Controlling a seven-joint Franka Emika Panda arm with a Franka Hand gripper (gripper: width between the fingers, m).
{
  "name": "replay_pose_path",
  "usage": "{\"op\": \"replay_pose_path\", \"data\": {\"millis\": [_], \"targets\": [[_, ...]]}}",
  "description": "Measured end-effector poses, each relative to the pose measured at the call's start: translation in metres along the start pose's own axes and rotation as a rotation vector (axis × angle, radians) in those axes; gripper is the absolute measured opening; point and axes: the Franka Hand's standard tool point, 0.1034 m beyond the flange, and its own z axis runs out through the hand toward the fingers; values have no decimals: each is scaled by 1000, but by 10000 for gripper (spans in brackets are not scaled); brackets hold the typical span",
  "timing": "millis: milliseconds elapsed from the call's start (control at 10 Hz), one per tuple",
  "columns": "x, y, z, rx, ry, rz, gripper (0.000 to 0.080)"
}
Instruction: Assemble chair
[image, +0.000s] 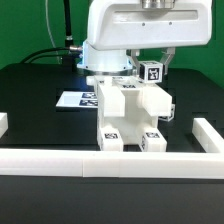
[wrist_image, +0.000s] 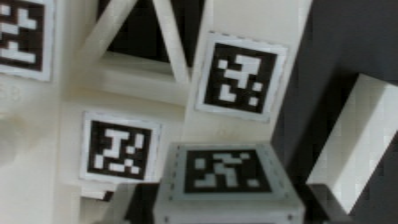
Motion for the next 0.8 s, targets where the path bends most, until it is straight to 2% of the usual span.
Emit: {"op": "replay_pose_path", "data": {"millis": [800], "targets": [[1,0,0,-2,5,-2,269]]}}
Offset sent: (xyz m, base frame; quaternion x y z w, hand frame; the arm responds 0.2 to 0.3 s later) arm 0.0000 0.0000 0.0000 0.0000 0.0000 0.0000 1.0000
